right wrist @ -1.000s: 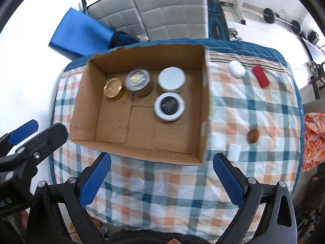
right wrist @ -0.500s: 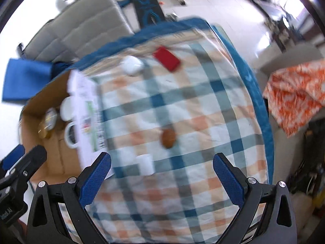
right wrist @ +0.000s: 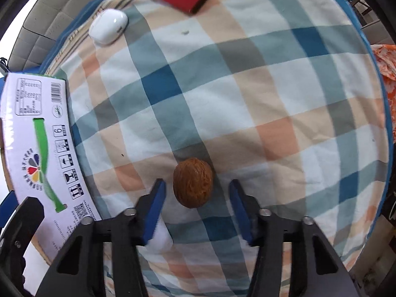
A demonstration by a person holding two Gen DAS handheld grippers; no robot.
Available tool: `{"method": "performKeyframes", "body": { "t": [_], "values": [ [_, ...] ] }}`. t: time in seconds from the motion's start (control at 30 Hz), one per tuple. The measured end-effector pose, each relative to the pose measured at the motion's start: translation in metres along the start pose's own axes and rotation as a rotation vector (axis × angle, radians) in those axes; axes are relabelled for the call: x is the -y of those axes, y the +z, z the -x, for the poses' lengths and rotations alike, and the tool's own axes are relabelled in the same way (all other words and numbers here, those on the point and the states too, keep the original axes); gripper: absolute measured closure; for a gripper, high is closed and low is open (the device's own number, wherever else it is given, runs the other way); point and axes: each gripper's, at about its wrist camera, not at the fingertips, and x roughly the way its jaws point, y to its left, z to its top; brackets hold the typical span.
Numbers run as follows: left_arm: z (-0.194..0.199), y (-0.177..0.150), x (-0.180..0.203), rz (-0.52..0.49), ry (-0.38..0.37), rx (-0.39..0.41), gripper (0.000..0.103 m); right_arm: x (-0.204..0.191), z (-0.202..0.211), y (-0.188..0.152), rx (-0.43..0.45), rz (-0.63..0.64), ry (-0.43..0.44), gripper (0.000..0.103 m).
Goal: Organize rigid objects
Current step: 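Grasp the brown walnut with the right tool while the left tool grasps the white cup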
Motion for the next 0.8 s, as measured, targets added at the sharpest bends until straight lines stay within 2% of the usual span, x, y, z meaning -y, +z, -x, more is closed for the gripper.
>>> {"method": "performKeyframes", "body": {
  "t": [0.2,0.4,0.57,0.8],
  "values": [
    [0.013,0.000,0.007,0.005,-0.008,0.014,0.004,0.011,0.013,-0.012,0.041,0.036,-0.036,0.069],
    [0.030,-0.006,0.047,-0.033,-0.111,0.017,0.004,0.060,0.051,-0.034,0.092,0.028,-0.070,0.069],
    [-0.003,-0.023,0.088,-0.108,-0.120,-0.059,0.004,0.104,0.060,-0.051,0.100,0.011,-0.123,0.069],
    [-0.056,-0.031,0.104,-0.128,-0.083,-0.158,0.004,0.129,0.039,-0.062,0.077,-0.035,-0.109,0.069]
  ]
}}
